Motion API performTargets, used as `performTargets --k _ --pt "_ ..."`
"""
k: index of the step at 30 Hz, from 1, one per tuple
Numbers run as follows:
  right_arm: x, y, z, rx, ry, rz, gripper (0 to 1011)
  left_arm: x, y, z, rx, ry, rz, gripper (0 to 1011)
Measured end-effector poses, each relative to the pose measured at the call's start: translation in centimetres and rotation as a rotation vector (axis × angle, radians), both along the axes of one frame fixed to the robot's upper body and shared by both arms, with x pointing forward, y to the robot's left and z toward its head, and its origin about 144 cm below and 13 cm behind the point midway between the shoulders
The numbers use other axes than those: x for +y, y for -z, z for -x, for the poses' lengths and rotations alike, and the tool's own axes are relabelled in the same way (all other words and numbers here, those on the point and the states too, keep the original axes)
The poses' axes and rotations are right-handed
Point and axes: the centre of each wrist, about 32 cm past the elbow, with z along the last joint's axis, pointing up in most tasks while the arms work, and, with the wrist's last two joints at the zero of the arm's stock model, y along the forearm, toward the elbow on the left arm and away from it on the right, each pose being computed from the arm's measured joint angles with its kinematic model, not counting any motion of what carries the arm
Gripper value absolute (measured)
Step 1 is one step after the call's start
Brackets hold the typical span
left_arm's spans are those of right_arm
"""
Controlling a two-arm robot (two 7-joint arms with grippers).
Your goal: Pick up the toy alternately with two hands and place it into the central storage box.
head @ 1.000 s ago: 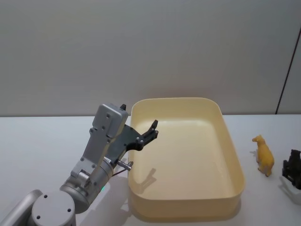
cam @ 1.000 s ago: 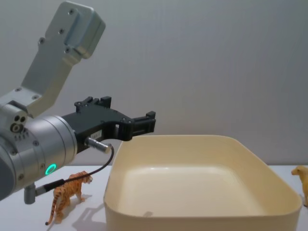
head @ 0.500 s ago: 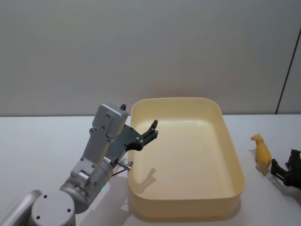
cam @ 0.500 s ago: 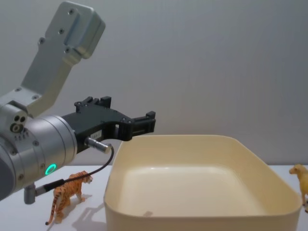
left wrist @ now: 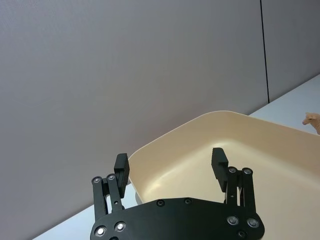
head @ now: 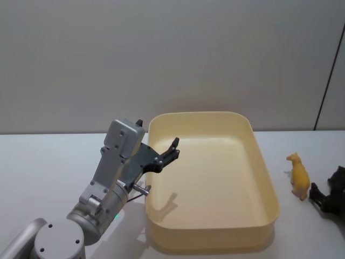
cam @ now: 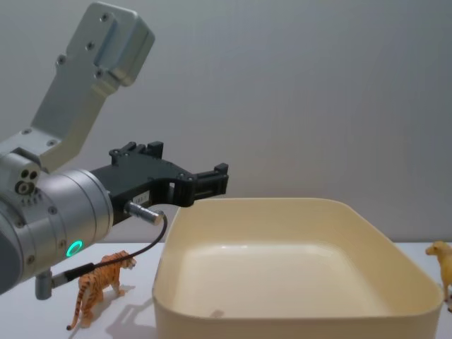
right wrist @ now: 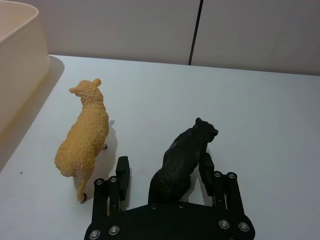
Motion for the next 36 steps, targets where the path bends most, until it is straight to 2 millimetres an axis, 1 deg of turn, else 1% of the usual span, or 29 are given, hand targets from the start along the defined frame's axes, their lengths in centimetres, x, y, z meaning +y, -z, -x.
performTargets --k 1,4,5,7,8,9,14,16,19,20,21,22,23,24,36 --pt "0.01 0.03 -0.04 0.001 0.002 0.0 821 0.0 0.0 0.0 0.0 0.0 0.0 1001" --pt "0.08 0.13 -0.18 0.004 0.006 -0.001 766 0.0 0.0 0.0 0.0 0.0 0.0 1001" --pt "0.1 0.17 -0.23 0.005 0.008 -0.001 709 0.0 0.0 0.0 0.0 0.0 0.0 1002" --pt "0.12 0.22 -0.28 0.006 0.01 -0.001 677 0.0 0.0 0.0 0.0 0.0 0.0 1001" --pt "0.13 0.23 -0.3 0.007 0.011 -0.001 631 0.0 0.0 0.0 0.0 0.0 0.0 1001" --pt "0.14 0.24 -0.33 0.007 0.012 -0.001 617 0.0 0.0 0.0 0.0 0.0 0.0 1002" --pt "0.18 0.33 -0.43 0.01 0.015 -0.001 449 0.0 0.0 0.0 0.0 0.0 0.0 1002" --pt "0.19 0.34 -0.46 0.01 0.016 -0.001 419 0.0 0.0 0.0 0.0 0.0 0.0 1001" --pt "0.2 0.35 -0.47 0.009 0.015 -0.001 289 0.0 0.0 0.0 0.0 0.0 0.0 1001" --pt "0.21 0.35 -0.47 0.006 0.014 -0.002 275 0.0 0.0 0.0 0.0 0.0 0.0 1001" --pt "0.21 0.35 -0.47 0.004 0.013 -0.002 234 0.0 0.0 0.0 0.0 0.0 0.0 1002" --pt "0.22 0.35 -0.47 0.001 0.012 -0.002 222 0.0 0.0 0.0 0.0 0.0 0.0 1001" --pt "0.23 0.35 -0.46 -0.006 0.01 -0.003 185 0.0 0.0 0.0 0.0 0.0 0.0 1002" --pt "0.23 0.33 -0.47 -0.017 0.007 -0.004 169 0.0 0.0 0.0 0.0 0.0 0.0 1002" --pt "0.3 -0.44 -0.88 -0.138 -0.007 -0.005 169 0.0 0.0 0.0 0.0 0.0 0.0 1002"
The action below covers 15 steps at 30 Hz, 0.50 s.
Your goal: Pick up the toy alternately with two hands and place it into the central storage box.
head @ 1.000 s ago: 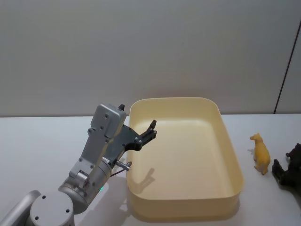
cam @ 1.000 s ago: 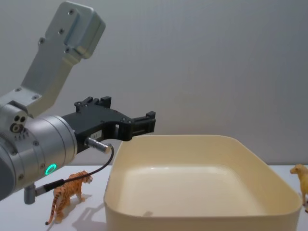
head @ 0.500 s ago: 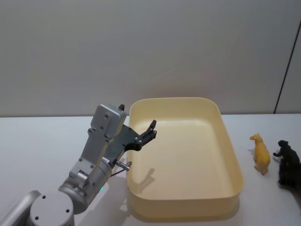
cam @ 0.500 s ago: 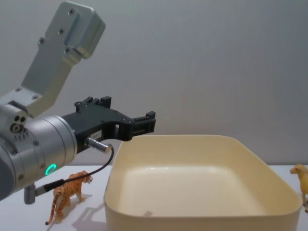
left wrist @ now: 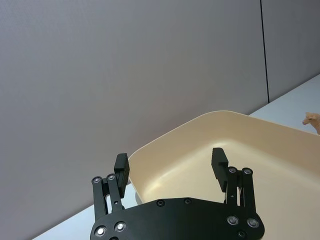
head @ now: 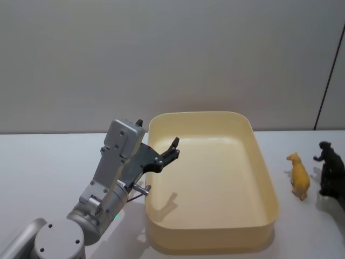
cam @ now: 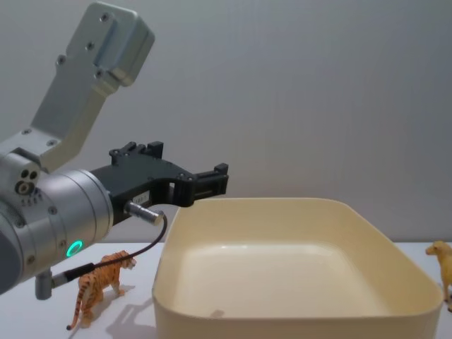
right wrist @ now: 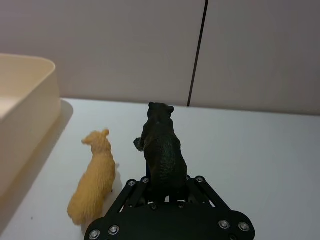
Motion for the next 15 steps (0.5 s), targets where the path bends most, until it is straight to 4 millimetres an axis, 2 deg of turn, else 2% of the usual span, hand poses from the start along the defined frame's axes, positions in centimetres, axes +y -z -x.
performTargets --k 15 --pt "0.1 -2.7 -1.3 -0.171 -0.079 -0.017 169 0.0 0.0 0.0 0.0 0.0 0.0 1001"
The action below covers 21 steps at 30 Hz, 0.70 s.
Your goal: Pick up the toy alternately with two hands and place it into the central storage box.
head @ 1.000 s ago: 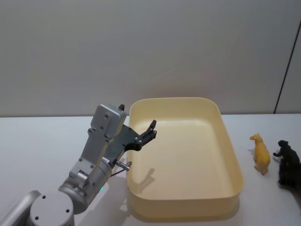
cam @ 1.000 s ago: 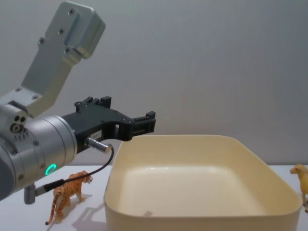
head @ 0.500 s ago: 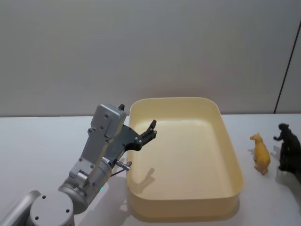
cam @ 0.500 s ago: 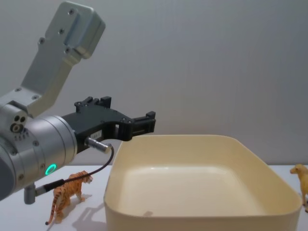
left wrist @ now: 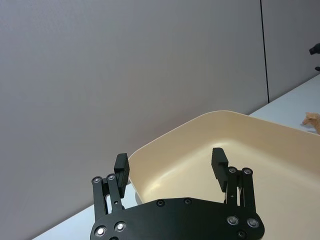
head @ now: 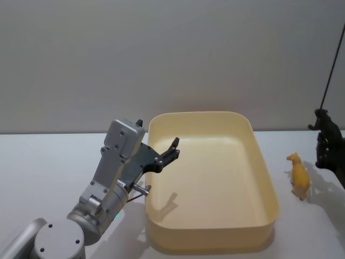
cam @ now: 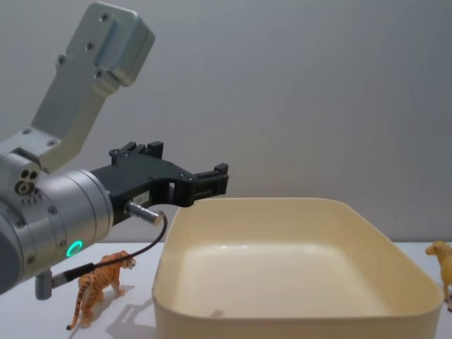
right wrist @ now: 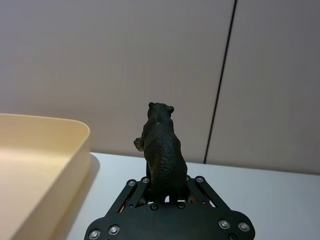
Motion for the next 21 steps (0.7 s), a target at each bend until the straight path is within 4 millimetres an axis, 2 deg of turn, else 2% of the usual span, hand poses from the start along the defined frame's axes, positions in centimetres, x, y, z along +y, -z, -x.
performTargets --k 21 --pt "1.7 -3.3 -2.0 0.011 -0.283 -0.043 169 0.0 0.0 0.0 0.0 0.0 0.0 1002"
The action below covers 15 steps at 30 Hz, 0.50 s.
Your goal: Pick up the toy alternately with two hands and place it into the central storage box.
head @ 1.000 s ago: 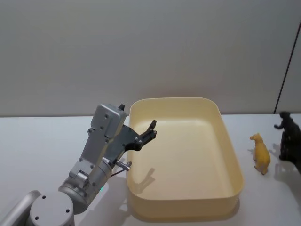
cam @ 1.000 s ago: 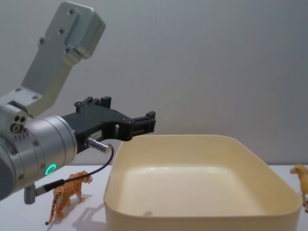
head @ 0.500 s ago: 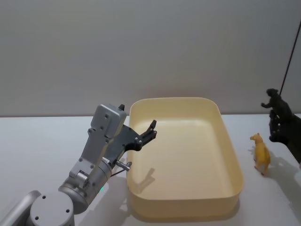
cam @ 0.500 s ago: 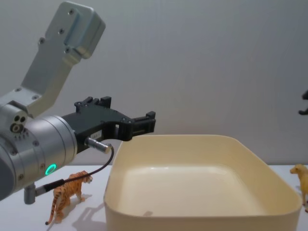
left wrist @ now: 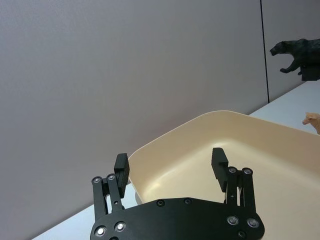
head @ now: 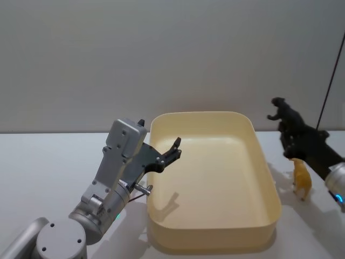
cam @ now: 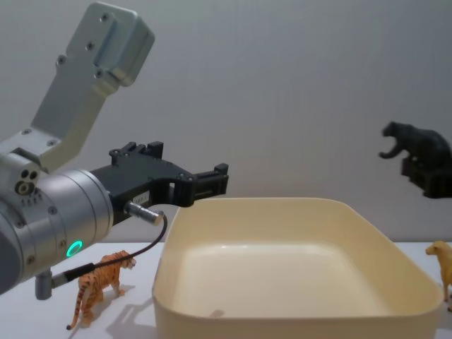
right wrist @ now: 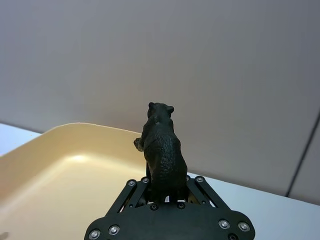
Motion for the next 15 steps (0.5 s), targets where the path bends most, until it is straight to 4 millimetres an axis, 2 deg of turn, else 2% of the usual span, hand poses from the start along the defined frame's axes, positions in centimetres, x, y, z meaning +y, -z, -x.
performTargets --k 13,14,15 --pt "2.8 -2.1 -2.7 0.102 -0.215 -0.03 170 0.0 0.0 0.0 0.0 0.0 0.0 1001" --pt "2.8 -2.1 -2.7 0.102 -0.215 -0.03 174 0.0 0.0 0.0 0.0 0.0 0.0 1002" --pt "3.2 -2.4 -3.1 0.114 -0.237 -0.034 221 0.0 0.0 0.0 0.0 0.0 0.0 1001"
